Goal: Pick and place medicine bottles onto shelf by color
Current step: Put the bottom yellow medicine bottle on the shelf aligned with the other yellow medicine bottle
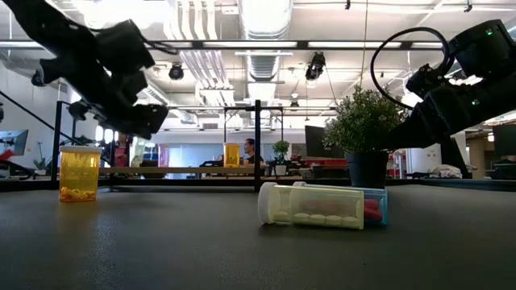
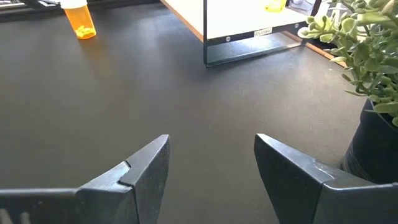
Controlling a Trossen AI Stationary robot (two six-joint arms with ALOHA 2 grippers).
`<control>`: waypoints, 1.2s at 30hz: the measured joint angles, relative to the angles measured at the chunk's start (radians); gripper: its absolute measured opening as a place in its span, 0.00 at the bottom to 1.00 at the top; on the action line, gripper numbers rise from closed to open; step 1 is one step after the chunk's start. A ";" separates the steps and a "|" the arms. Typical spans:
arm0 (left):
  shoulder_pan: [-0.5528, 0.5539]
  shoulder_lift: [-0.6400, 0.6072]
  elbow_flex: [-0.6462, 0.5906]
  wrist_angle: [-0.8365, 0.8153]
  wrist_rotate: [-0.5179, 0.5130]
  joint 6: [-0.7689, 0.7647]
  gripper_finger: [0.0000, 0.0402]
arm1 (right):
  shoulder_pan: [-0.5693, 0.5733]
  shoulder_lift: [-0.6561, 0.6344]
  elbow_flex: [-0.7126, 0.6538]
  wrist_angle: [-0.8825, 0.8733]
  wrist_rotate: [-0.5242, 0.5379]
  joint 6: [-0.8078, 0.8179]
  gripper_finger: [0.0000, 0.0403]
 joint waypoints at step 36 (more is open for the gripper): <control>0.282 0.212 -0.025 0.212 -0.095 -0.050 0.32 | 0.000 0.000 0.000 0.000 0.000 0.000 0.56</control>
